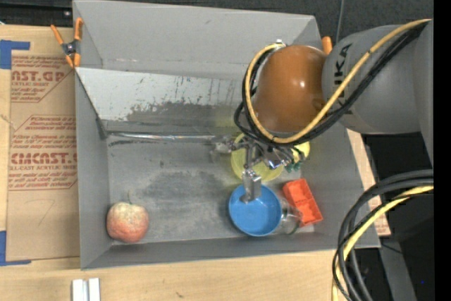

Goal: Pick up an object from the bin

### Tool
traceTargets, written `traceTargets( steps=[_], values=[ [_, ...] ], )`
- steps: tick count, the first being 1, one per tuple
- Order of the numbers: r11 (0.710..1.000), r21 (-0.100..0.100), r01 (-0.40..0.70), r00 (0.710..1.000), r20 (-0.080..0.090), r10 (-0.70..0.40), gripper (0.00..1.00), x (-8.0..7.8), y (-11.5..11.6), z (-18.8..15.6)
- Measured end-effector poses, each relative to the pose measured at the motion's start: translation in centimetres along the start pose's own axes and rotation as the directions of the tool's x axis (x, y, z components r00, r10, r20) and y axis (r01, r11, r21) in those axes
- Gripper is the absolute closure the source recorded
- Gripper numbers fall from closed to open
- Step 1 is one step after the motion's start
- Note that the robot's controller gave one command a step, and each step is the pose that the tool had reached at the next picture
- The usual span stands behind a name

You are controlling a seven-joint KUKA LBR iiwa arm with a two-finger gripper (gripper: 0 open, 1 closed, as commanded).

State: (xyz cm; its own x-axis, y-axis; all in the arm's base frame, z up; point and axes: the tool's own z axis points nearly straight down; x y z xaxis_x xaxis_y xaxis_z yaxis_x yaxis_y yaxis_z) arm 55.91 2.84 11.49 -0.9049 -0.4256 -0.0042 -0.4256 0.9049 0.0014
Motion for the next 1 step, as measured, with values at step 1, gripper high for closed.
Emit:
traceTargets(
  steps=[1],
  values=[
    [0.959, 0.002, -0.282, 0.959, -0.012, 0.282, 0.00, 9.96, -5.88, 1.54]
  ],
)
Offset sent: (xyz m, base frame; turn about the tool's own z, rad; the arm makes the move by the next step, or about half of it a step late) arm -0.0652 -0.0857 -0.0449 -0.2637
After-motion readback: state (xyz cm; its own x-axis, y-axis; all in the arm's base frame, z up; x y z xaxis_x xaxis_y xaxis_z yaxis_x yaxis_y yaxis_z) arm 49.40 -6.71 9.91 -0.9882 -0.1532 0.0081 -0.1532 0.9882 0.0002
